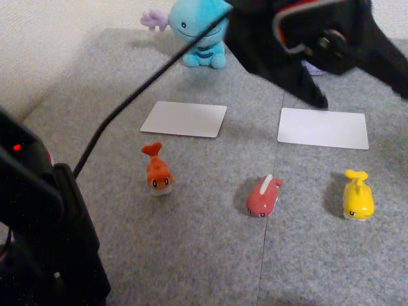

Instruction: Wooper wants to eat egg sudhi, and Goomy wants to eat shrimp sushi

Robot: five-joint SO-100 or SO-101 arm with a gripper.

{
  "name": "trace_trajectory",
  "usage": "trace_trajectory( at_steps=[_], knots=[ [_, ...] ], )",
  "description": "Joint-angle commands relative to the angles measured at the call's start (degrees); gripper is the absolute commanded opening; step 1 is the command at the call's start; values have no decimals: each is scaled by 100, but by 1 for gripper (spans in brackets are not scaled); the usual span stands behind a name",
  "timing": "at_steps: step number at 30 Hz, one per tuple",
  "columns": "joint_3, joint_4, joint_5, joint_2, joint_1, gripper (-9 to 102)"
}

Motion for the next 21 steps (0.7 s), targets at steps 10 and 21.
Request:
trace_trajectory(
  at_steps=[10,21],
  knots=[
    [-2681,1512,-817,-3428,413,31],
    [-3322,1415,-1002,-4711,536,25]
  ],
)
